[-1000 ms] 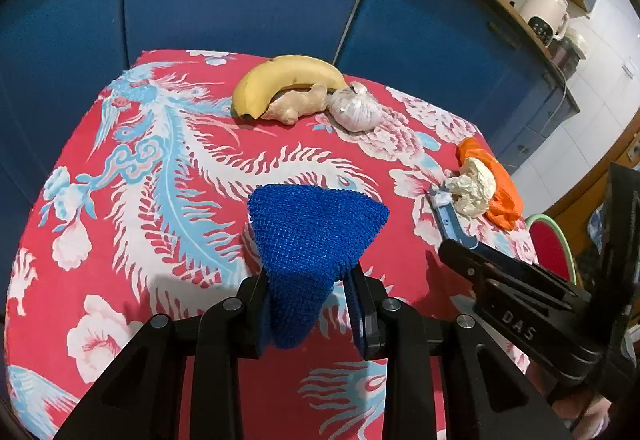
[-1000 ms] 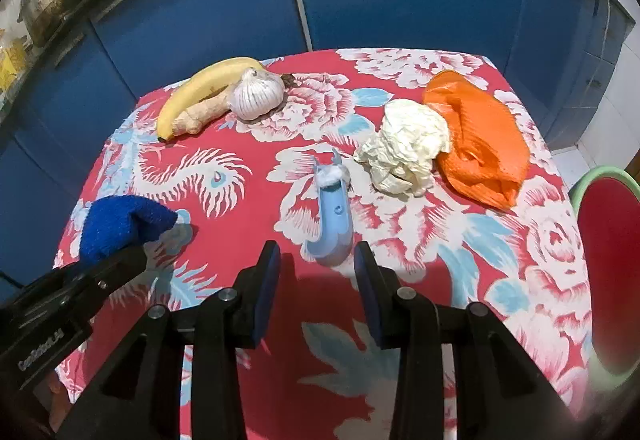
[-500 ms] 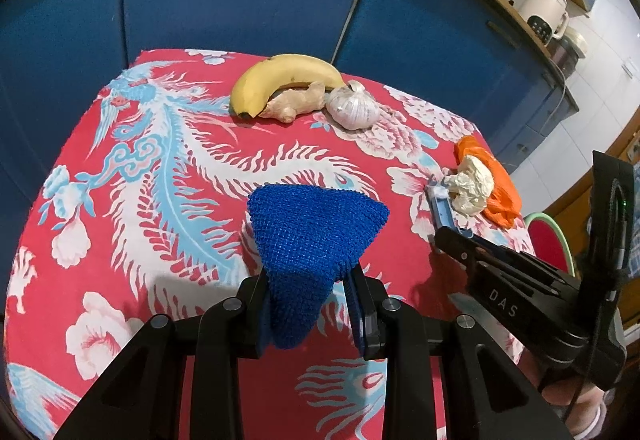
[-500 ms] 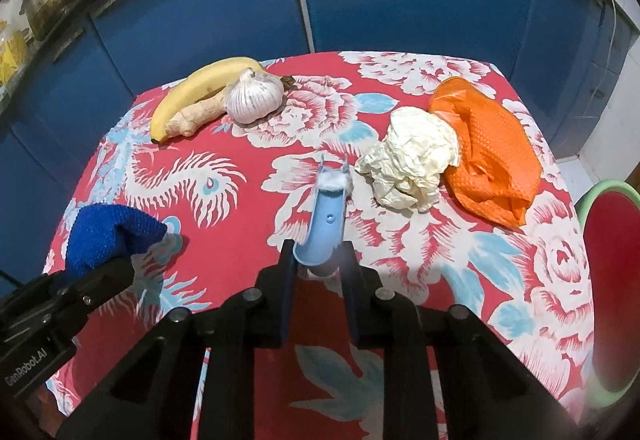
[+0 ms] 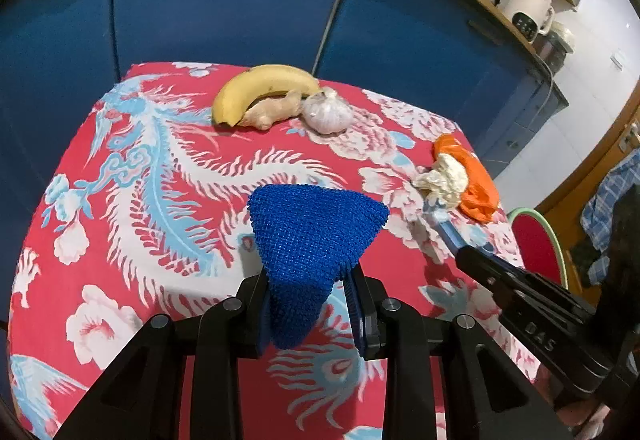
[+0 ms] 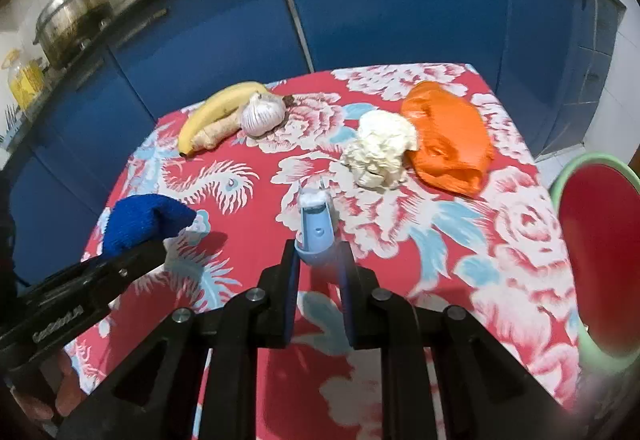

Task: Collect trash
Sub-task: 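Grasp the light blue plastic piece with the right tool while the left tool holds the cloth, then carry the blue knit cloth and light blue plastic piece over the red bucket with both tools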

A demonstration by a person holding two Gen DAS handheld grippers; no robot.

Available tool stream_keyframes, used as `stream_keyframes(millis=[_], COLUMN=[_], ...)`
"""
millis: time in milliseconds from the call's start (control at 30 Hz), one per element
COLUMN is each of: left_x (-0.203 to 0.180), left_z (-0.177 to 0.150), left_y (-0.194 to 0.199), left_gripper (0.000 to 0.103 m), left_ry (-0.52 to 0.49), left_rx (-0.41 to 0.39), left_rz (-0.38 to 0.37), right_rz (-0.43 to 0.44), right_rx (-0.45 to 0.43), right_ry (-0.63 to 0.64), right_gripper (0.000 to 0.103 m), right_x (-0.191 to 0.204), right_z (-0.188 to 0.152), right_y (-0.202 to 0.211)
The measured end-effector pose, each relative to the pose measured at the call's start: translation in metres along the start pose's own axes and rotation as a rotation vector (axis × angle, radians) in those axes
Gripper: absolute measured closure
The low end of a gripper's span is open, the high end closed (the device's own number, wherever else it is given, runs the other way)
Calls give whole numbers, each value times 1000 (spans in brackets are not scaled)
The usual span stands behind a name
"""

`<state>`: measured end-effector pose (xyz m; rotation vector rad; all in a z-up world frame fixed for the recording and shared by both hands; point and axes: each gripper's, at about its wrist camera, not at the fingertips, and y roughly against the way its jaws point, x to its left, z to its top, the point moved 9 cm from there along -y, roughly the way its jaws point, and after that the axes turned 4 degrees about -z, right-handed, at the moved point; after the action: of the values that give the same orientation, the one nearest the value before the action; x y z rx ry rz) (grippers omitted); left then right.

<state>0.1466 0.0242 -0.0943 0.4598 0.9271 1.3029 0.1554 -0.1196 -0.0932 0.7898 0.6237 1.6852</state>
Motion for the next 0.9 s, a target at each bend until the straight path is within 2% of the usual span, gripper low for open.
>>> stream_keyframes(millis=[467,900], left_x=[-43,-101], left_z=[-3,-10], left_y=[16,16], left_gripper=[72,72], left_ry=[-67,-131], left_rx=[-10,27], left_rz=[-40,-127], right_rz=[-8,-87], right_rx=[-80,-149], right_ry=[-104,-229], right_gripper=[82,82], right_x=[-49,-121], right_z=[-9,-19], right_y=[59,104])
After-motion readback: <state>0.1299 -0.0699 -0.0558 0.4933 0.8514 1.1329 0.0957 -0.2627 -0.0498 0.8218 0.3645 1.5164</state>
